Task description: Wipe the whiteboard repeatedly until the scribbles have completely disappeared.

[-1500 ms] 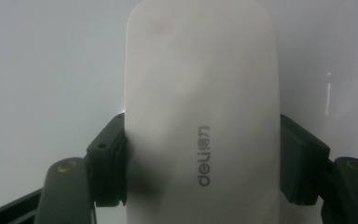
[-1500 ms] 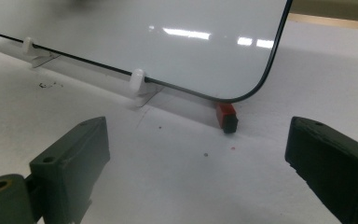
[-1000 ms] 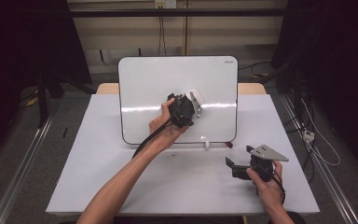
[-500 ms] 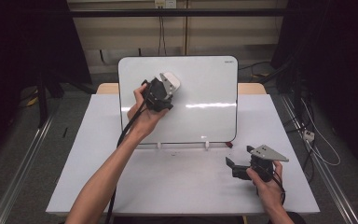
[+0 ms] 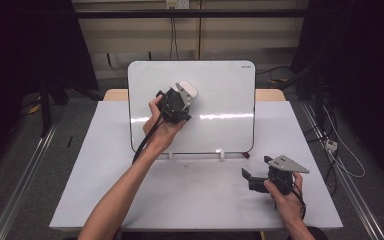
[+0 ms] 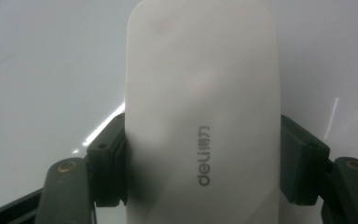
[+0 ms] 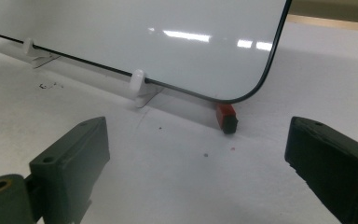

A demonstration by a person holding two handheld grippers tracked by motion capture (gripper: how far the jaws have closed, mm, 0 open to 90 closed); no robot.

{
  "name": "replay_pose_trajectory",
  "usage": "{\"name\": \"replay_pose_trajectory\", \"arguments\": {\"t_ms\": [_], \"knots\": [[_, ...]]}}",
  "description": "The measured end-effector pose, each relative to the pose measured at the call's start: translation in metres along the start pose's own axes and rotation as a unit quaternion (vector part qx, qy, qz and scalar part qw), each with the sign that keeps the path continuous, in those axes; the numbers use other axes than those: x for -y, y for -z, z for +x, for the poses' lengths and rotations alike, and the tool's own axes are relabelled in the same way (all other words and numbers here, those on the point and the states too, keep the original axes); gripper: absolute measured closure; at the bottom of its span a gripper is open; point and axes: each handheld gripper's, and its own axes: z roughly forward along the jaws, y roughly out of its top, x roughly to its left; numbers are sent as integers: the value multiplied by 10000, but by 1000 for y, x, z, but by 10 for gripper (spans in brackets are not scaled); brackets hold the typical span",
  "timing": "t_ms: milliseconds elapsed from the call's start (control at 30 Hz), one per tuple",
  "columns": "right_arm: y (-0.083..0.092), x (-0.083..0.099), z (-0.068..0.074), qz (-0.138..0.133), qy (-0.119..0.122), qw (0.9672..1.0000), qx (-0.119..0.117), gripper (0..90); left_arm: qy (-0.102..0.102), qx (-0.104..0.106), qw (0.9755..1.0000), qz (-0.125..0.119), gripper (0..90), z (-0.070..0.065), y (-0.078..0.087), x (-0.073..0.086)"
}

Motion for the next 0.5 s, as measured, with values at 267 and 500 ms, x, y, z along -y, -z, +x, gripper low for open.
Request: {"name": "replay_pose_trajectory", "arguments": {"t_ms": [267,500], "knots": [[1,0,0,-5,-8,10000,-17,65,-549,181,9983,-114,310,-46,-2,0],[1,0,0,-2,-18,10000,-29,64,-868,252,9958,-130,310,-66,1,9]]}}
